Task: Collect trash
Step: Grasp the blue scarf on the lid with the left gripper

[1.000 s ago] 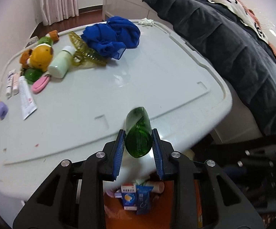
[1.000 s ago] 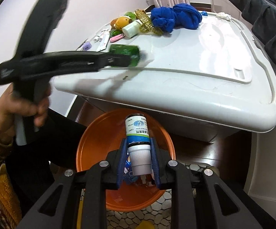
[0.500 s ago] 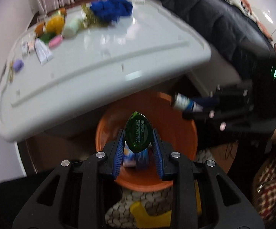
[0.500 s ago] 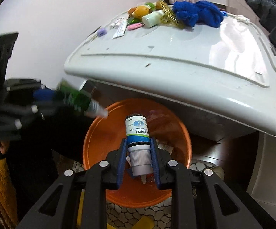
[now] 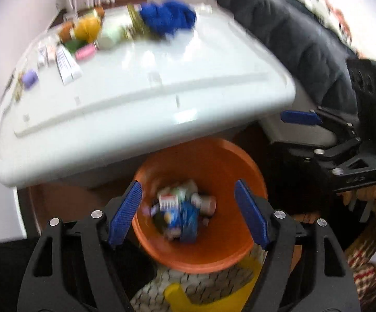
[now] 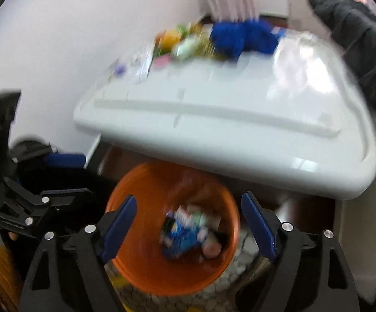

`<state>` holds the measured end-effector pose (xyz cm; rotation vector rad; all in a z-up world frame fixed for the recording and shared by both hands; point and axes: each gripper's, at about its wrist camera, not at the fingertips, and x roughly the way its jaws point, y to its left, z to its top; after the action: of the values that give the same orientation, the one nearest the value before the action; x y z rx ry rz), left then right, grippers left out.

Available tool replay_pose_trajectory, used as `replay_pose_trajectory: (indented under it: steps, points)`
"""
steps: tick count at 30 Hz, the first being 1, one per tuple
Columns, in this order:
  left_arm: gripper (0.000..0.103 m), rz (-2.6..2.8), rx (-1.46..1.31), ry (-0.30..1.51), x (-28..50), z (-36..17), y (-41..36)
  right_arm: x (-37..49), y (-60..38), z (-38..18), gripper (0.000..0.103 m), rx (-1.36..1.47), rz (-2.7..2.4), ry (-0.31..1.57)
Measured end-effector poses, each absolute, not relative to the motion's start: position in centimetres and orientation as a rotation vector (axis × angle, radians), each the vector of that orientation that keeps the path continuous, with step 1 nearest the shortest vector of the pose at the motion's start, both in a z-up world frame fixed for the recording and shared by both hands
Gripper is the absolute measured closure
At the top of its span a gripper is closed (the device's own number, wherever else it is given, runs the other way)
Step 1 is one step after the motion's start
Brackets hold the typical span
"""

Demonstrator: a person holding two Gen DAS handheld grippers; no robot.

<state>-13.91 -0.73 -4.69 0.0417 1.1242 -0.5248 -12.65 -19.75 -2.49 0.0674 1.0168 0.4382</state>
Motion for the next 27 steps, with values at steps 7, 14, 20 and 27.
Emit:
replay_pose_trajectory:
  steps: [7, 14, 20, 27]
  points:
    - [0.023, -0.465, -0.088, 0.957, -5.7, -0.3, -0.1, -6.5, -22.8, 7.5, 0.006, 0.140, 0.384, 0.729]
    - [0.023, -0.368, -0.089, 0.888, 2.1, 0.1, -1.7, -3.8, -24.9, 6.3, 0.006, 0.139, 0.246, 0.582]
    - [0.021, -0.459, -0.016, 0.892, 9.5, 0.4, -5.3, -1.3, -27.1, 4.8, 0.006, 0.262, 0.227, 0.695]
    - [0.019, -0.516, 0.209, 1.054, 18.1, -3.5, -12.4, -0.9, -30.1, 3.8, 0.006, 0.440, 0.220, 0.768]
